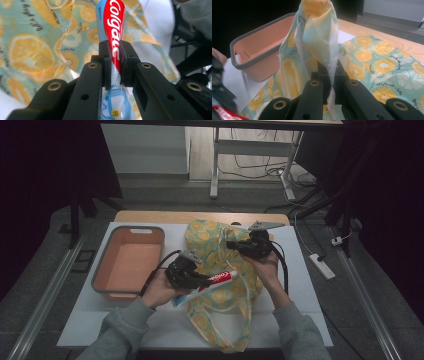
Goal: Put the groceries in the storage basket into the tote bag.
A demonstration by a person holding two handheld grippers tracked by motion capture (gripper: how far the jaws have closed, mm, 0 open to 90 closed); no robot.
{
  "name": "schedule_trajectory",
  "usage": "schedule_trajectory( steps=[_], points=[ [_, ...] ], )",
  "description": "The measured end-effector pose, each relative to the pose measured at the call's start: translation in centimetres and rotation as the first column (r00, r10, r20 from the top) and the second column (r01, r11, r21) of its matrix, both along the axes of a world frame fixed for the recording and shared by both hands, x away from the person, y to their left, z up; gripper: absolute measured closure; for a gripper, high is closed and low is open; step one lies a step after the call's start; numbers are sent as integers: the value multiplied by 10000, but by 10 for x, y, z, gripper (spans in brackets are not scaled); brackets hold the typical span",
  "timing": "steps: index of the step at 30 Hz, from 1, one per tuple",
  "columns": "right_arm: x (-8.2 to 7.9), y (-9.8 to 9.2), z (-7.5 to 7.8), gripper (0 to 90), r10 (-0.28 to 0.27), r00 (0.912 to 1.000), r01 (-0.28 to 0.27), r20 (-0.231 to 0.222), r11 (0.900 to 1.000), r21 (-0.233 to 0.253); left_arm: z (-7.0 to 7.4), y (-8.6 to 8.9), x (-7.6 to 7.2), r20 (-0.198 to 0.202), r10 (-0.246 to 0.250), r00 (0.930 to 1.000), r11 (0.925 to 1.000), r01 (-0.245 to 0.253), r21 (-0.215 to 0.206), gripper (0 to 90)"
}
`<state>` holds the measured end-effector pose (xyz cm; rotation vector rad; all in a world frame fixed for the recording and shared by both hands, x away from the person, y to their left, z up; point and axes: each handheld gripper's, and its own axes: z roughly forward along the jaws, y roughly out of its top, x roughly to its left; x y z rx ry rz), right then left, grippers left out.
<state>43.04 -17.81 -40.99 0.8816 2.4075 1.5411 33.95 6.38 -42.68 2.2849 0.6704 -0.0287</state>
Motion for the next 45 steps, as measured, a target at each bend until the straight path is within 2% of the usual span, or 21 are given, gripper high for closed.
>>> schedule_trajectory(
  steps=[5,8,10,14,19,21,23,26,29,33,38,39,40,41,43,45],
  points=[
    [0,-3,2,884,-110,9999,108,97,9998,149,-12,-18,8,-187,22,9998,9991,-14,423,812],
    [-2,-6,6,884,-22,10000,21,15,9983,587,-14,-27,7,-62,136,9999,9977,-132,664,812],
    [-2,-6,7,884,-7,10000,6,8,9977,673,-14,-32,8,36,281,9996,9967,-283,756,813],
    [-6,-5,10,885,87,10000,-89,34,9956,935,-14,-43,15,-48,444,9990,9976,-441,536,812],
    [-9,-5,12,885,145,9999,-145,11,9942,1067,-18,-62,25,314,656,9973,9972,-667,345,812],
    [-9,-6,13,885,169,9998,-162,-49,9930,1168,-22,-67,30,441,558,9975,9979,-571,295,812],
    [-9,-6,13,885,129,9999,-121,-55,9926,1209,-26,-71,34,481,620,9969,9981,-622,23,812],
    [-8,-7,13,885,94,9999,-88,-49,9926,1213,-34,-76,39,662,813,9945,9967,-808,-107,811],
    [-7,-7,11,885,53,9999,-39,-116,9929,1186,-42,-81,44,691,926,9933,9957,-919,-130,811],
    [-6,-7,10,885,21,9999,-2,-166,9936,1127,-53,-92,47,1133,1188,9864,9927,-1203,65,811],
    [-3,-10,7,884,-117,9996,143,-243,9940,1088,-66,-99,53,817,1634,9832,9865,-1625,-175,808],
    [-2,-11,7,885,-140,9995,169,-285,9942,1058,-66,-98,53,747,1677,9830,9855,-1650,-404,808],
    [-2,-11,6,885,-158,9994,188,-300,9945,1030,-65,-96,53,646,1662,9840,9846,-1620,-655,759],
    [-1,-12,5,885,-168,9994,200,-319,9946,1022,-62,-94,51,497,1674,9846,9831,-1629,-839,659],
    [0,-13,3,885,-223,9990,261,-385,9946,1003,-55,-88,47,477,1100,9928,9917,-1064,-722,591],
    [1,-14,2,885,-243,9989,282,-400,9946,1001,-50,-81,40,599,892,9942,9945,-855,-612,535]
  ],
)
